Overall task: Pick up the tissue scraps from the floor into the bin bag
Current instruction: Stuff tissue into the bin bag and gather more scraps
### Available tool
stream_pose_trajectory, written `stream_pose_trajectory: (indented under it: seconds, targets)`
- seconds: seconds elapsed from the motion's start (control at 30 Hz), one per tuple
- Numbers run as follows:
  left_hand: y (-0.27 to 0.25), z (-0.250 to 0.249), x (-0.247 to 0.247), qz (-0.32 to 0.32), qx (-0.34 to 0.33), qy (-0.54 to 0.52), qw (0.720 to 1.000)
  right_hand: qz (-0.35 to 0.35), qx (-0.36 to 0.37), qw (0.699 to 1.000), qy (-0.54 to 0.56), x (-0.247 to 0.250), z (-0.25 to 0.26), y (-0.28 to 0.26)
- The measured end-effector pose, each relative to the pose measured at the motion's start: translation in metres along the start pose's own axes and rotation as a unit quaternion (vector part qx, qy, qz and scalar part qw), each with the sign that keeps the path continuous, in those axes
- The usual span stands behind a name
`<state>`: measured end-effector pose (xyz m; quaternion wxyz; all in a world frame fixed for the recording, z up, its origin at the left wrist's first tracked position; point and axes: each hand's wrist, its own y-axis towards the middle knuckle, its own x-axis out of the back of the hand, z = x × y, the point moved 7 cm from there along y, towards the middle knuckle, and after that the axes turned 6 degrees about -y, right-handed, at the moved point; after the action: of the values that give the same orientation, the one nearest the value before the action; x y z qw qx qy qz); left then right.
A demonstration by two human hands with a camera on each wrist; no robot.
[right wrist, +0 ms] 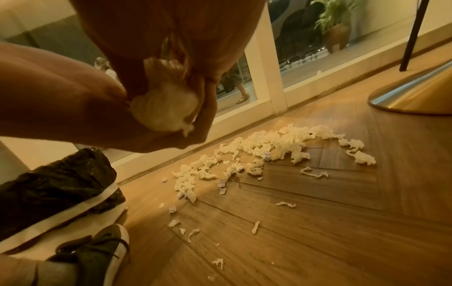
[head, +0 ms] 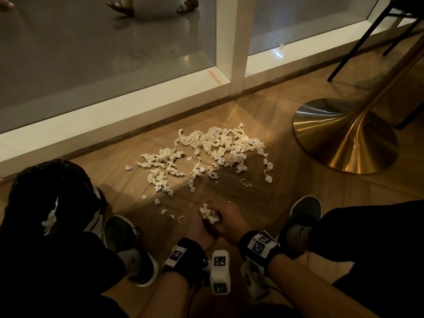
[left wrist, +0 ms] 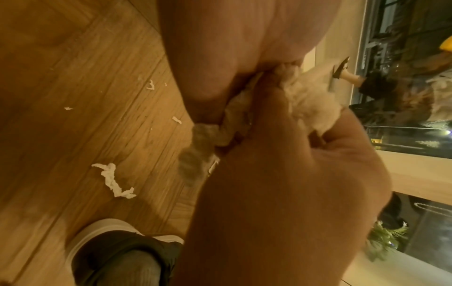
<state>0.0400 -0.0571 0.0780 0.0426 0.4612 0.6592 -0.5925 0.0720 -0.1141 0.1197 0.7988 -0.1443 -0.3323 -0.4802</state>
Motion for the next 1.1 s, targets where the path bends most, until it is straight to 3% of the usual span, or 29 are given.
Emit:
stream_pose_trajectory:
  seconds: [0.2,0.37,0.57,0.63,0.77,0.93,1.1]
  targets:
    - [0.006,-0.005,0.011,-0.041,-0.064,-0.047,0.996,0.054,-0.022,0.994,-0.097,-0.010,-0.004,-0.004]
    - [0.009,-0.004,0.014,-0.069,-0.073,0.038,0.994,0.058,0.005,0.986,-0.159,-0.002,-0.001,-0.006]
    - [0.010,-0.011,0.023,-0.081,0.003,0.125,0.989,0.138,-0.028,0.990,0.033,0.006,0.007,-0.006]
    - [0.011,-0.015,0.022,-0.077,0.008,0.122,0.990,0.142,-0.023,0.989,0.039,0.008,0.007,-0.003]
    - [0.009,-0.012,0.021,-0.071,0.009,0.077,0.994,0.118,-0.046,0.992,0.027,0.011,0.006,-0.001]
    - [0.010,-0.010,0.016,-0.068,-0.018,0.064,0.995,0.012,-0.070,0.996,0.050,0.018,0.011,-0.001]
    - [0.004,0.000,0.005,-0.061,-0.002,0.085,0.994,-0.013,-0.069,0.998,0.004,0.017,0.007,0.002]
